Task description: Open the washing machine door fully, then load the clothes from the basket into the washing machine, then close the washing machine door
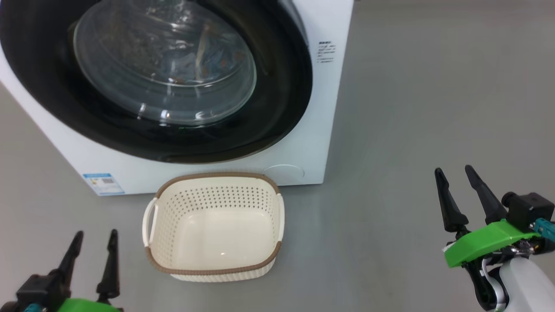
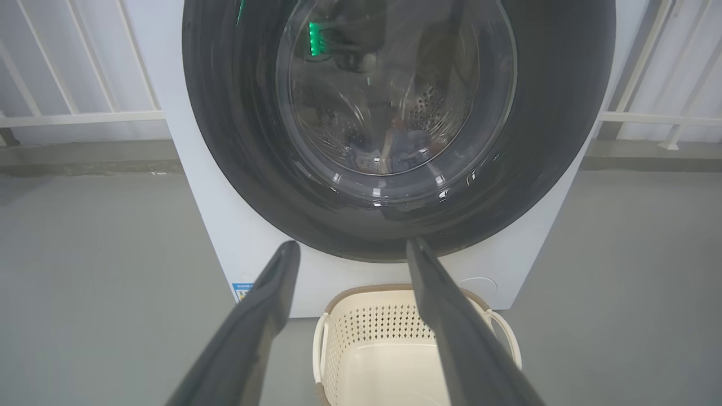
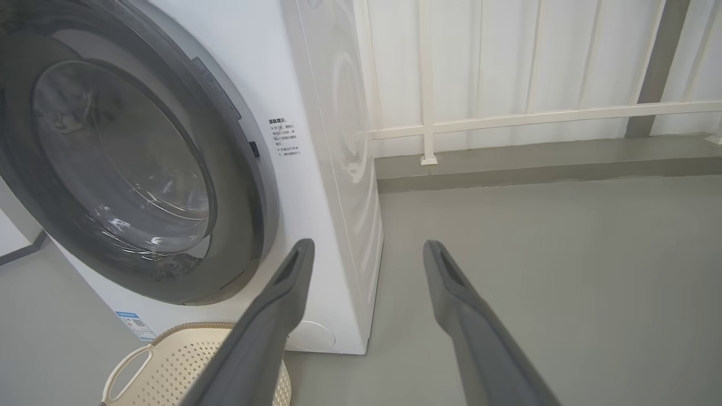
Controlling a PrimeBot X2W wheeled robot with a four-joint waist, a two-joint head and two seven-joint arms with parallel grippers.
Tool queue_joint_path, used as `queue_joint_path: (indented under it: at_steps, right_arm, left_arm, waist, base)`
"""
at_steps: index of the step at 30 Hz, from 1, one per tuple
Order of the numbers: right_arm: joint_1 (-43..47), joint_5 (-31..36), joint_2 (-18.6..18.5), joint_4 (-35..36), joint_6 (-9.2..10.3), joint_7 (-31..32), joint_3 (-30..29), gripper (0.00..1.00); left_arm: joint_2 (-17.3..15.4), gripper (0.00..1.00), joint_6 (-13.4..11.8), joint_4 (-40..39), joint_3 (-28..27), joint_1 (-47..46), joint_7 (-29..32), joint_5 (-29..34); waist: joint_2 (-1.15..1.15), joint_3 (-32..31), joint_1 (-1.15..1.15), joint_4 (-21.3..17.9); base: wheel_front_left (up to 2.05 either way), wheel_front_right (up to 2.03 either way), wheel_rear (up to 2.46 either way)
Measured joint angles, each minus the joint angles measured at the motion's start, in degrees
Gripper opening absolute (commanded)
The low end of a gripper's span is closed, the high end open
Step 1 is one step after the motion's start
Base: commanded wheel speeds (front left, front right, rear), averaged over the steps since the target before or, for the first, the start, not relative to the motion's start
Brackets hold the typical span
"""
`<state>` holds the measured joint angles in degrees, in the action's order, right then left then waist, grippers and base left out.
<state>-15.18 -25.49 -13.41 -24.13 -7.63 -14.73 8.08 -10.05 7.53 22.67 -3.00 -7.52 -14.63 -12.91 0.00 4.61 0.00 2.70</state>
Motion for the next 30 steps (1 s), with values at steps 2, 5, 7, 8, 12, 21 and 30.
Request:
queue_joint_path:
  at_steps: [2, 5, 7, 8, 12, 21, 30]
  right_arm:
    - [0.98, 0.00, 0.20, 0.04, 0.00, 0.01, -0.47, 1.00]
    - [2.43, 0.01, 0.25, 0.16, 0.00, 0.00, -0.64, 1.00]
    - [3.30, 0.01, 0.30, 0.29, 0.00, 0.01, -0.73, 1.00]
    - [3.67, 0.01, 0.30, 0.38, 0.00, 0.01, -0.80, 1.00]
    - [5.11, 0.01, 0.21, 0.90, 0.13, 0.01, -1.36, 1.00]
    - [7.15, 0.01, 0.16, 1.94, 0.13, 0.01, -2.42, 1.00]
    - [7.54, 0.19, 0.29, 2.15, 0.13, 0.01, -2.70, 1.00]
  left_arm:
    - [-0.05, 1.00, 0.00, -0.13, -1.27, 0.76, 0.00, 0.00]
    - [-0.03, 1.00, 0.00, -0.23, -2.70, 2.26, 0.00, 0.01]
    - [-0.04, 1.00, 0.00, -0.33, -3.33, 3.13, 0.00, 0.01]
    - [-0.04, 1.00, 0.00, -0.35, -3.63, 3.42, 0.00, 0.01]
    - [-0.04, 1.00, 0.00, -0.59, -4.36, 4.18, 0.00, -0.05]
    - [-0.10, 1.00, 0.00, -0.84, -5.15, 4.60, 0.00, -0.12]
    - [-0.15, 1.00, 0.00, -1.13, -5.22, 5.69, 0.00, -0.02]
  waist:
    - [0.00, -0.60, 0.00, -0.89]
    - [0.00, -1.52, 0.00, -2.10]
    - [0.00, -2.08, 0.00, -2.84]
    - [0.00, -2.33, 0.00, -3.22]
    - [0.00, -3.20, 0.00, -4.37]
    - [0.00, -3.87, 0.00, -5.36]
    - [0.00, -3.82, 0.00, -5.49]
  base:
    - [0.00, 0.00, 0.00]
    - [0.00, 0.00, 0.00]
    - [0.00, 0.00, 0.00]
    - [0.00, 0.00, 0.00]
    - [0.00, 0.00, 0.00]
    - [0.00, 0.00, 0.00]
    - [0.00, 0.00, 0.00]
